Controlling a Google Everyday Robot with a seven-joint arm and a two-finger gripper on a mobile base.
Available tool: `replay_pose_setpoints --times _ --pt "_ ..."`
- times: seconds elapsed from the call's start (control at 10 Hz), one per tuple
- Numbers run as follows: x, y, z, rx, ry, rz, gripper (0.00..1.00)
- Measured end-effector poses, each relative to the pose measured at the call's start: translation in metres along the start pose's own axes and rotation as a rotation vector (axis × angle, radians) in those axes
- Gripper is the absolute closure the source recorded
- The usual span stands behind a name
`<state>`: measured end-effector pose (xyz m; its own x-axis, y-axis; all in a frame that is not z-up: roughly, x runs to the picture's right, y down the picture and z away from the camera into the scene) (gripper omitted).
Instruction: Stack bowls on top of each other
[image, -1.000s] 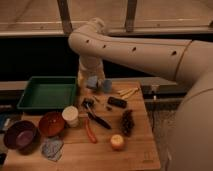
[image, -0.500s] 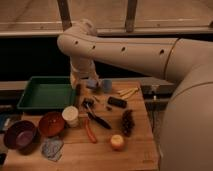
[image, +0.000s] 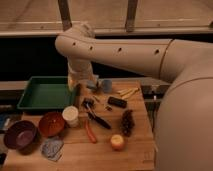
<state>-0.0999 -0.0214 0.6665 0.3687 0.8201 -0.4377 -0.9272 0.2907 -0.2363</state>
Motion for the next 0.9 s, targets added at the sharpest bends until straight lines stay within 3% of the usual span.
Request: replay_pose_setpoints --times 0.4,0.6,0.9 --pt "0.0 0.005 0.003 -0.011 0.006 -0.015 0.35" --pt "-0.001 0.038 0.023 -0.078 0.034 -0.089 0.35" --pt "-0.001 0.034 0.022 -0.074 0.033 -0.083 0.35"
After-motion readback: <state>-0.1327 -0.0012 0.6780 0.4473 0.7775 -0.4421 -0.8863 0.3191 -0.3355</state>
